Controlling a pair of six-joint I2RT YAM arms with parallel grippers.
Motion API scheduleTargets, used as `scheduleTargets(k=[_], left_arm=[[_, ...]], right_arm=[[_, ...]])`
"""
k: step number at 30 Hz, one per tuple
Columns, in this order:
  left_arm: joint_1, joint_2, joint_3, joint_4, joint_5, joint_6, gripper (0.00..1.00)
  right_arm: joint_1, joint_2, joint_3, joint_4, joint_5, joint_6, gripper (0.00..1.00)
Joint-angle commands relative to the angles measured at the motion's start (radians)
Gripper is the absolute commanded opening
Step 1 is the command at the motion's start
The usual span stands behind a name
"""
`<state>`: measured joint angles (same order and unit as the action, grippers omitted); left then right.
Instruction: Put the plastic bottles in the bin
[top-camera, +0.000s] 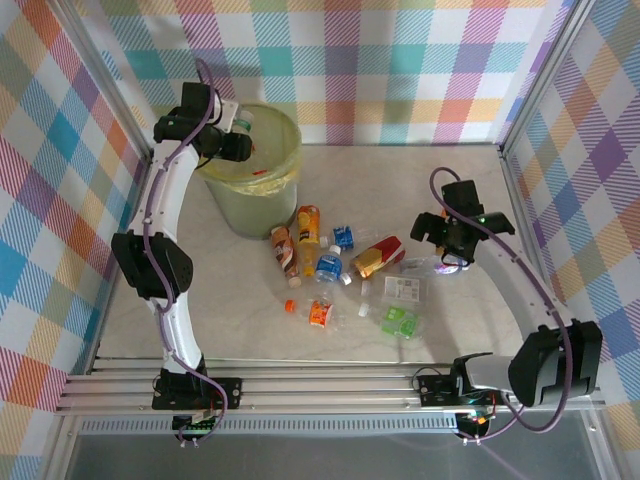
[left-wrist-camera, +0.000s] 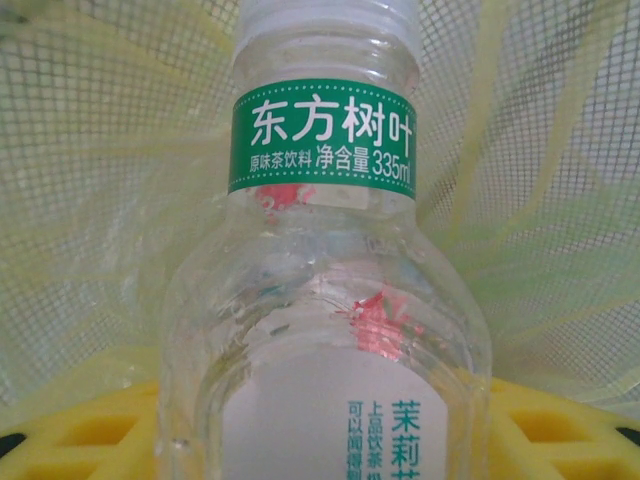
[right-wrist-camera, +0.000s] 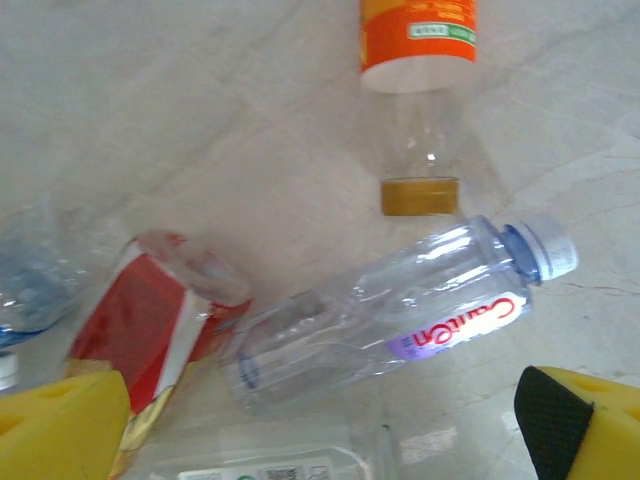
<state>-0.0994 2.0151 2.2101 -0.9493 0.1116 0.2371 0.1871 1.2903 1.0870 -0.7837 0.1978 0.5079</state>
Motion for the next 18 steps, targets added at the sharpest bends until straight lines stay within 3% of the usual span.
scheduleTargets(k=[1,9,18], left_arm=[[0.007,0.005,0.008,-0.026,-0.007,0.023,0.61],[0.006,0.023,-0.007,-0.017,-0.017,0.02,0.68],[0.006,0.031,-0.007,0.0,-0.026,0.005,0.81]], right_arm=[[-0.043,0.016,0.023,-0.047,0.007,-0.032,1.0],[-0.178,0.073,-0.001,0.003,-0.071,-0.075,1.0],[-0.225,0.221,0.048,0.082,-0.097,-0.121,1.0]])
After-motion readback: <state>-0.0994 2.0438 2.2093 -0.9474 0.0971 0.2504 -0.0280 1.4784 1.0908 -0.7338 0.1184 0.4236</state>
